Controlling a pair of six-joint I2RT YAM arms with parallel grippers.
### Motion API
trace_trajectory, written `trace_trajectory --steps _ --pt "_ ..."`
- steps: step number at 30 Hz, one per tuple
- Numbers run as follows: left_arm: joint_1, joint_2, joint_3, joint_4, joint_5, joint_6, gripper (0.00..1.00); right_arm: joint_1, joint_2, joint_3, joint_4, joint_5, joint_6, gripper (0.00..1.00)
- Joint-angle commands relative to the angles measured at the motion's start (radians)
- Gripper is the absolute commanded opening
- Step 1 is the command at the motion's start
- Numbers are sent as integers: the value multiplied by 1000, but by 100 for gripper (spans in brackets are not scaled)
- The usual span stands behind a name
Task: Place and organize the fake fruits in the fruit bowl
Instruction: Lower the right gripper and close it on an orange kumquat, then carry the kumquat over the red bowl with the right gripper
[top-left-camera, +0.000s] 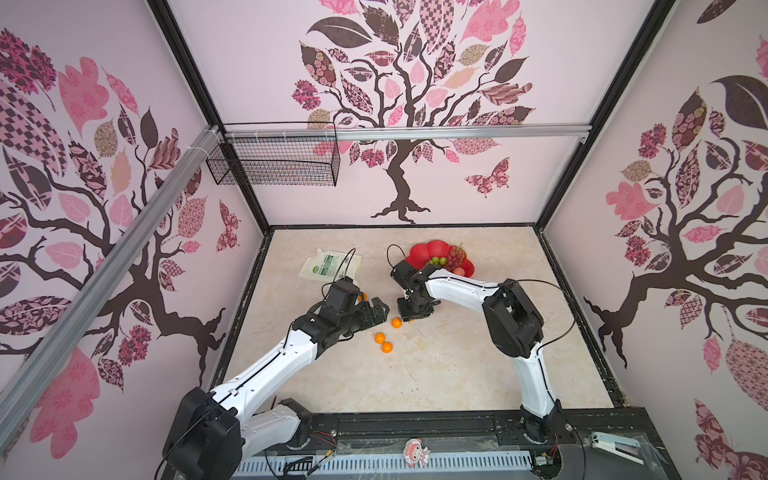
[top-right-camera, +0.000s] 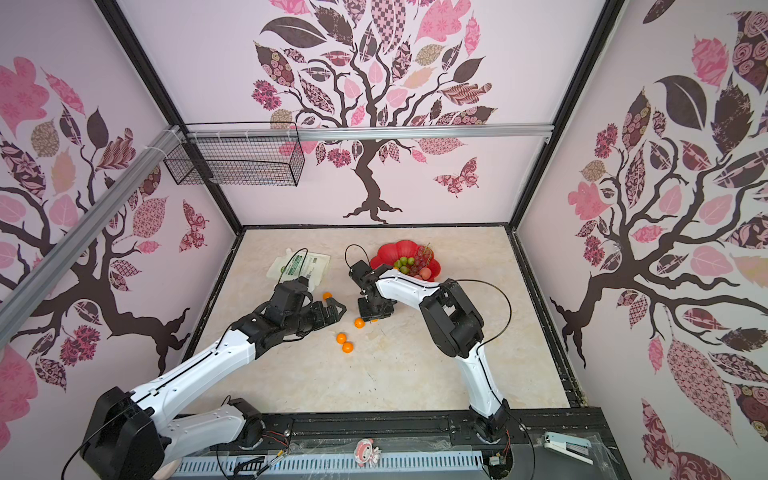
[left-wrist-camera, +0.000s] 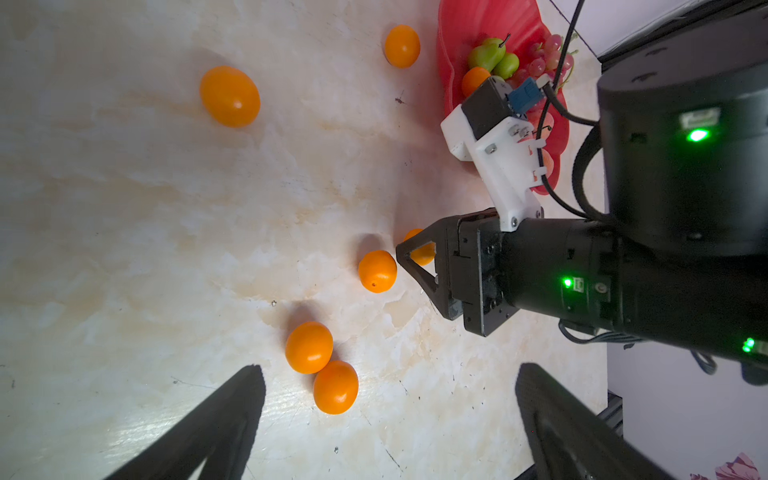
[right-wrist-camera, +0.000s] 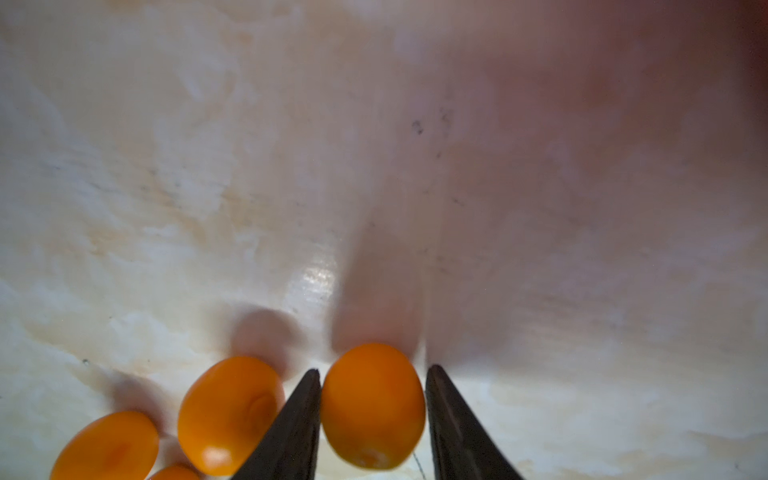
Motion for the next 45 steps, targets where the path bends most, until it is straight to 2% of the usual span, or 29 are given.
trace_trajectory --steps 1,18,31,38,45 --pt "3 4 -23 20 -8 13 98 4 31 41 -38 7 -10 44" --pt "13 2 -15 16 7 33 98 6 9 32 -46 10 1 38" --pt "12 34 63 11 36 105 98 2 -143 -19 -46 21 23 35" --pt "12 77 118 27 36 110 98 -42 -231 -35 -47 12 26 35" --pt "13 151 195 46 22 116 98 -132 -263 -21 -33 -6 16 34"
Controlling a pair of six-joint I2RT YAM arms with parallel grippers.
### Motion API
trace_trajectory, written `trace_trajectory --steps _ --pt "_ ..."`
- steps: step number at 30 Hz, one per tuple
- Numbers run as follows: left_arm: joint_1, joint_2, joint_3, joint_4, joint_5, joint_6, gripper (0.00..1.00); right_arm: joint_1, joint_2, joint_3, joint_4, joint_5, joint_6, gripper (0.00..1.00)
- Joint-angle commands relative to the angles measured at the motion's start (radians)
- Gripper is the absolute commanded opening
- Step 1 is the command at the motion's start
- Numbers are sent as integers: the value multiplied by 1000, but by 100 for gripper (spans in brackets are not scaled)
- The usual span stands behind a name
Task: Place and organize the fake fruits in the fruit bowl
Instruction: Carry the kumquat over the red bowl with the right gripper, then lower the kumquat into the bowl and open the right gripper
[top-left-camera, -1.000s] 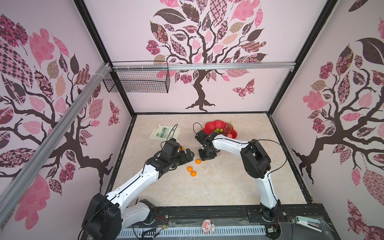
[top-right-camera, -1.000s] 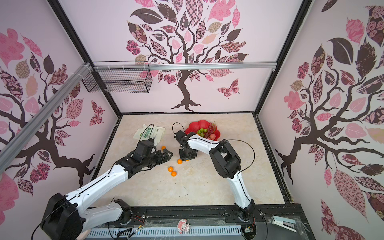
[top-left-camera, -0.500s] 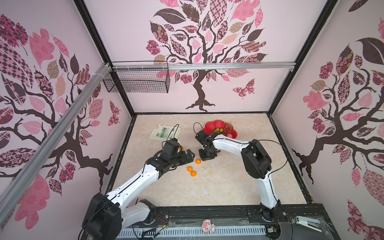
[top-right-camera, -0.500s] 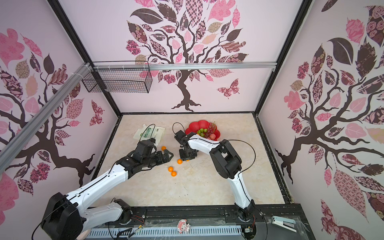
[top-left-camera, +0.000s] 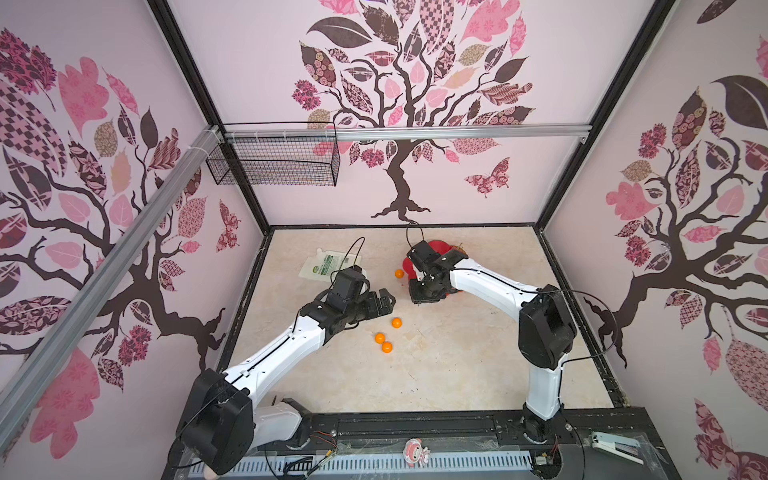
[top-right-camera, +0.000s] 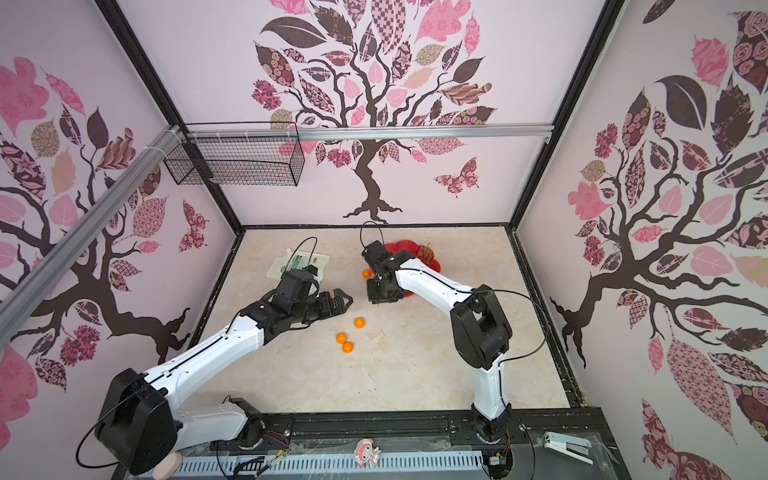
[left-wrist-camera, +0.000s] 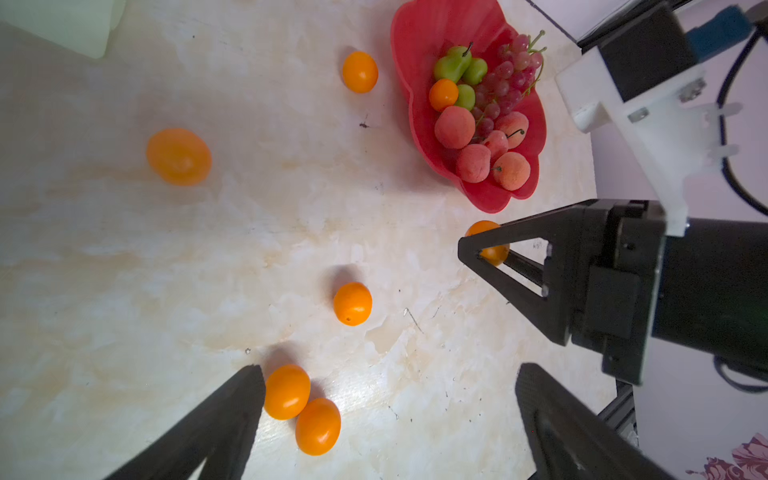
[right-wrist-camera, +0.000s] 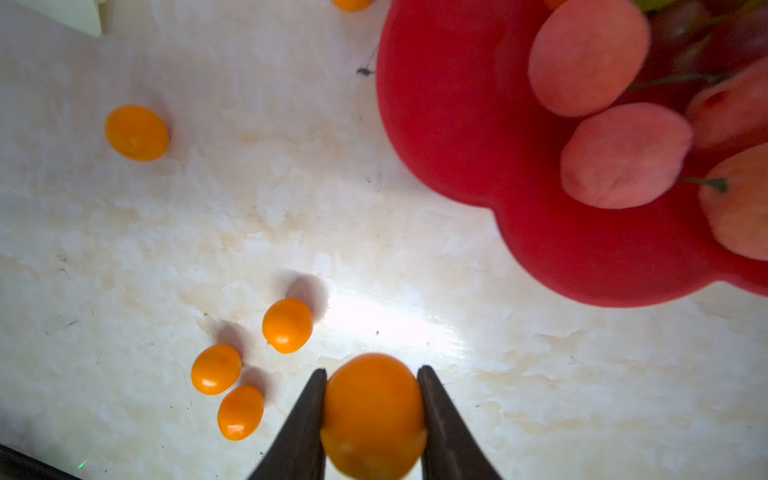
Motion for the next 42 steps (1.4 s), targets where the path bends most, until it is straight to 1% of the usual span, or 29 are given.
trace_trajectory --steps 1,5,11,22,27,32,34,42 --pt "4 37 71 31 -9 17 98 -41 -44 14 -10 -5 -7 34" --pt "7 92 119 38 -11 24 98 -78 -20 48 -4 1 -19 34" --pt "27 173 182 59 3 19 98 -116 69 147 -6 10 -34 34" --pt "66 326 299 65 49 26 98 -151 309 439 -80 32 -69 35" --pt "68 348 307 65 53 26 98 -153 394 536 -123 9 -91 35" --pt "68 349 305 61 55 31 98 -154 443 560 -135 -16 -94 36" --pt "68 350 304 57 54 31 98 -154 461 604 -147 -22 -96 38" --pt "68 351 309 50 62 44 98 -154 474 612 -148 -17 -100 42"
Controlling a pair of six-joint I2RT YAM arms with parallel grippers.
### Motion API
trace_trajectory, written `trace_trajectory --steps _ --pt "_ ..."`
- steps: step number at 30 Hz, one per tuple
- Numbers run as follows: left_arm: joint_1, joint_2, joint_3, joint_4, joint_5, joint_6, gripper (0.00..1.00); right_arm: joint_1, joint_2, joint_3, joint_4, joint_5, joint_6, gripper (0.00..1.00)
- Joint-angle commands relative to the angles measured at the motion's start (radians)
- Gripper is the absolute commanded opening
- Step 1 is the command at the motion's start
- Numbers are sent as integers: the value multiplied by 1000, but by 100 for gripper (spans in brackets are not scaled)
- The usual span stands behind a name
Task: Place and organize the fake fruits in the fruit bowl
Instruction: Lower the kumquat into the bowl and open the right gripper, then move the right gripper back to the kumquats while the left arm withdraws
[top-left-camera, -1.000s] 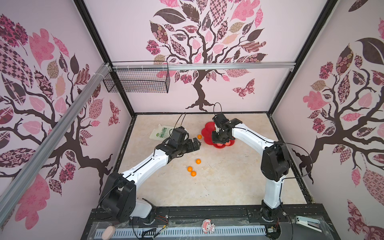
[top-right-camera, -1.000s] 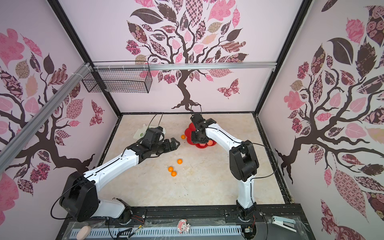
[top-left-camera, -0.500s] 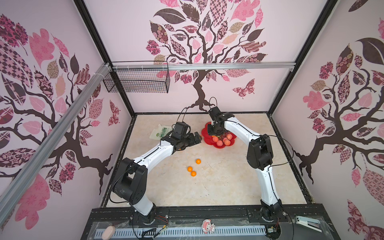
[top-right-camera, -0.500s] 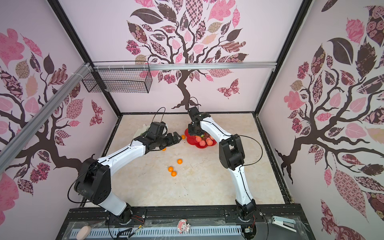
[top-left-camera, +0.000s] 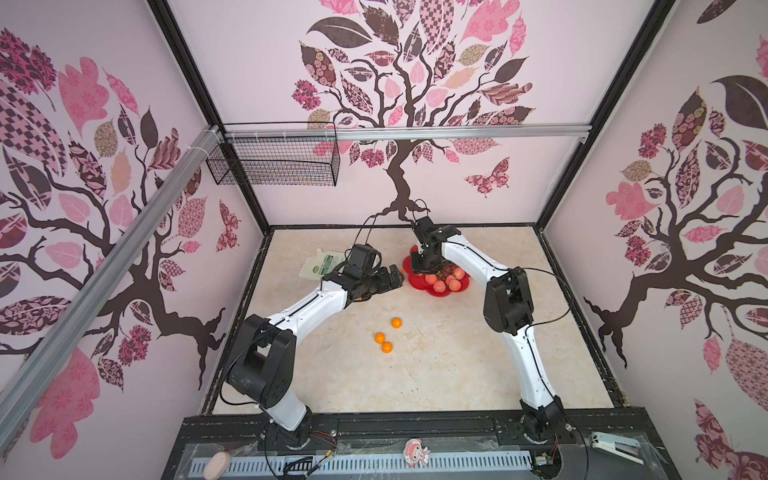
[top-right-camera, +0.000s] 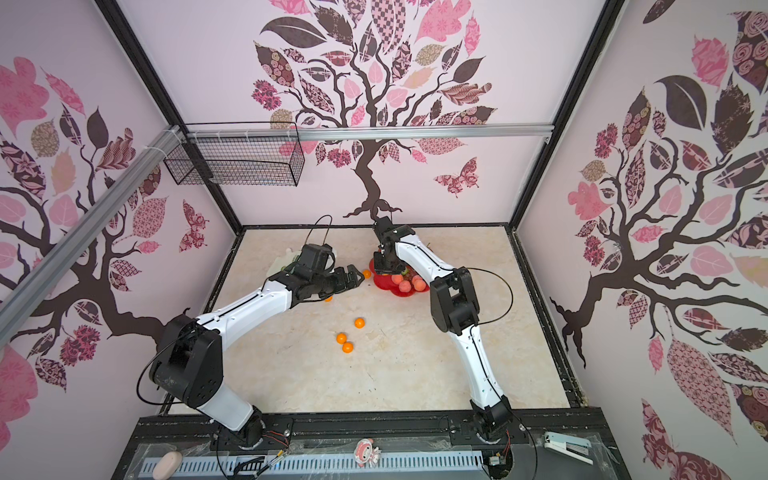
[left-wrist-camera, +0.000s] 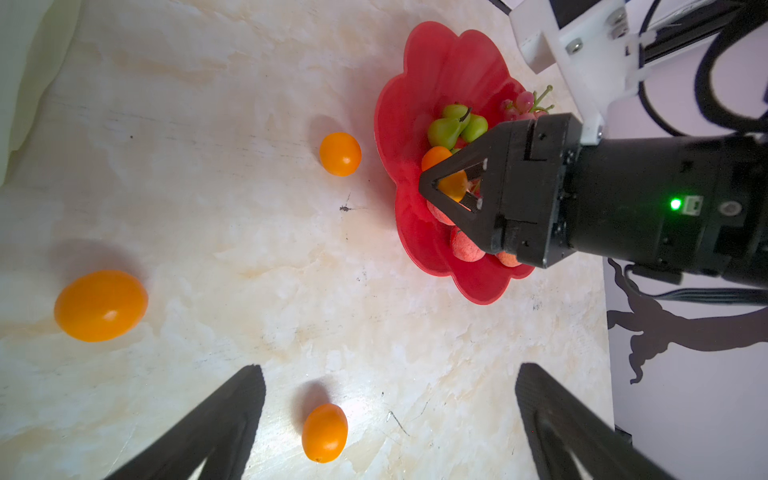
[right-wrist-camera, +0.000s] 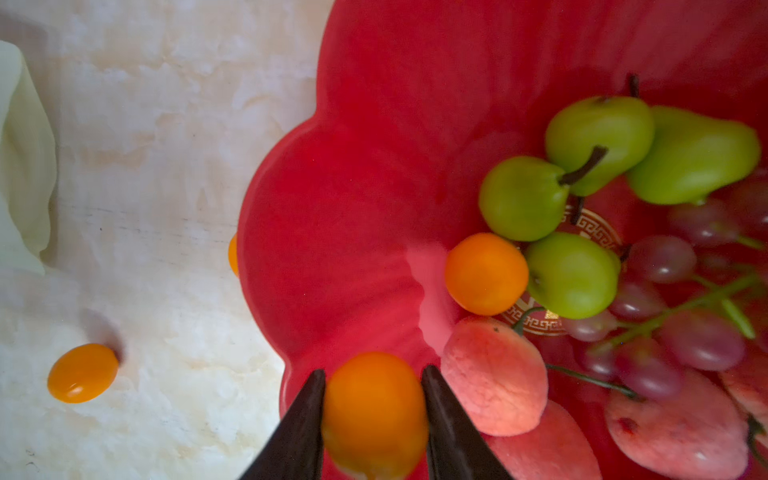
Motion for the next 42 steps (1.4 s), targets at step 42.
trace_trajectory --steps 42 --pt "-1 -562 -370 -240 -187 -85 98 277 -419 -553 222 6 115 52"
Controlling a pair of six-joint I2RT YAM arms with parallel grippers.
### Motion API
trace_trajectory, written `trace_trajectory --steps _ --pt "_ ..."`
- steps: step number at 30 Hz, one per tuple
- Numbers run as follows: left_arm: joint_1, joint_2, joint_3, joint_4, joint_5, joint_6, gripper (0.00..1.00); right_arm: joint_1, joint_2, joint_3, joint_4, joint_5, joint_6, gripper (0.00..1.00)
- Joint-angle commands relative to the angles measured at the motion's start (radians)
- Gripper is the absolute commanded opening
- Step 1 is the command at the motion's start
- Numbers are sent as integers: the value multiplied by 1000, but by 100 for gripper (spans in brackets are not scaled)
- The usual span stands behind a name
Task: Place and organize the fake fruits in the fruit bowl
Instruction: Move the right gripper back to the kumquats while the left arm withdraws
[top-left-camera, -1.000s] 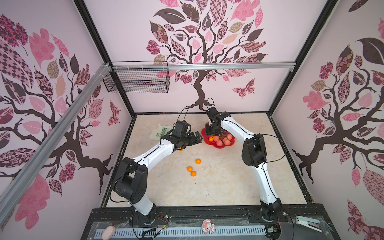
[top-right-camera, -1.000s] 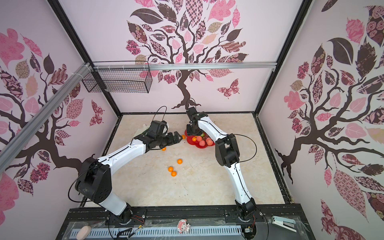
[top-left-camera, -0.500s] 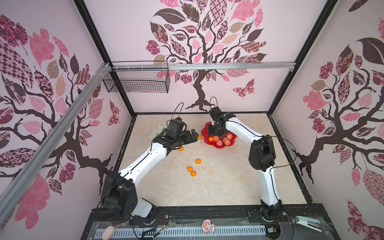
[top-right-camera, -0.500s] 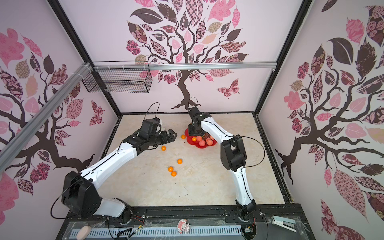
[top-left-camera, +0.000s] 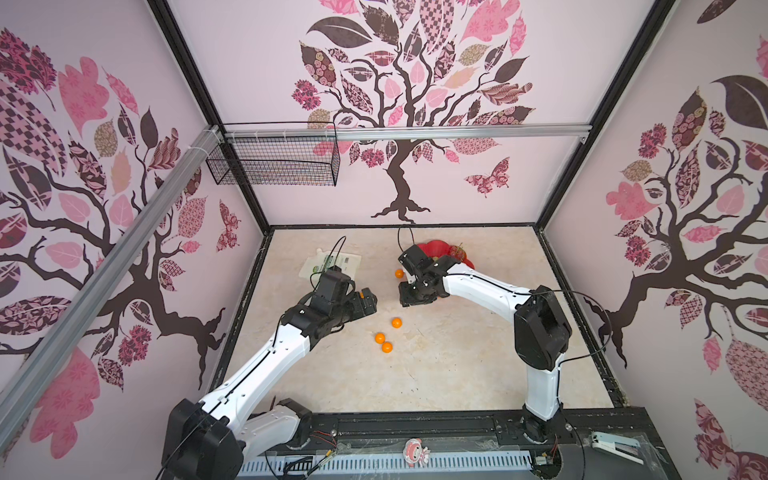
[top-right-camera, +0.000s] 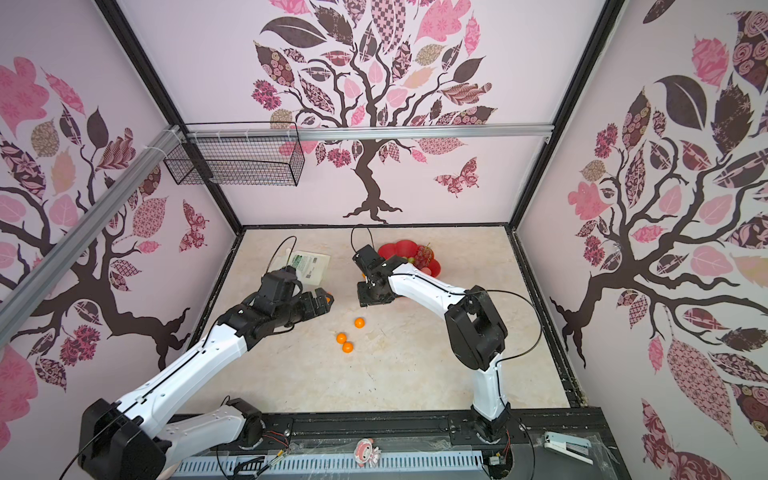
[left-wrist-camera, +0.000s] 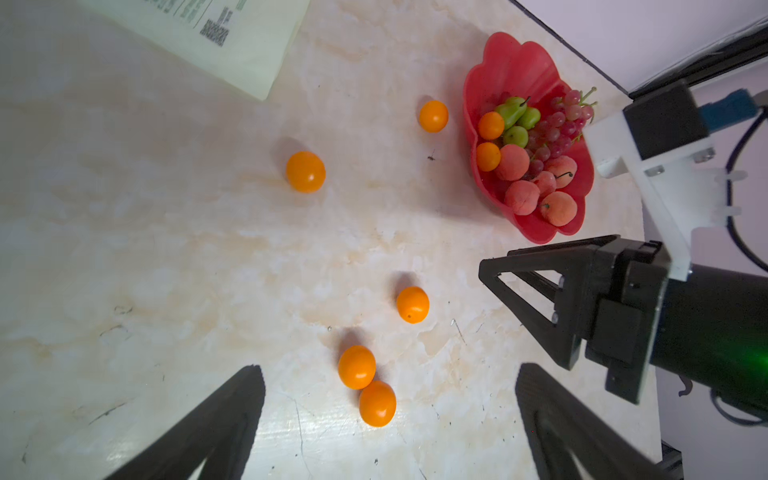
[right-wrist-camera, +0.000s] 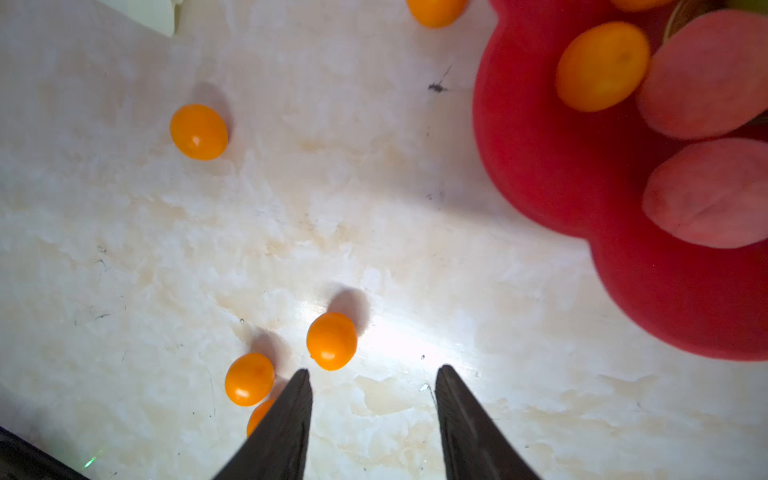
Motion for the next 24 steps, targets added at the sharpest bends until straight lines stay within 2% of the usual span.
trace_trajectory --steps 1,10,24 --pt "3 -48 -71 -1 -4 -56 98 37 25 32 5 -3 26 51" --pt "57 -56 -122 30 69 -75 98 73 170 120 -71 -7 9 52" --pt "60 8 -113 67 117 -65 98 73 255 157 -101 -7 -12 51"
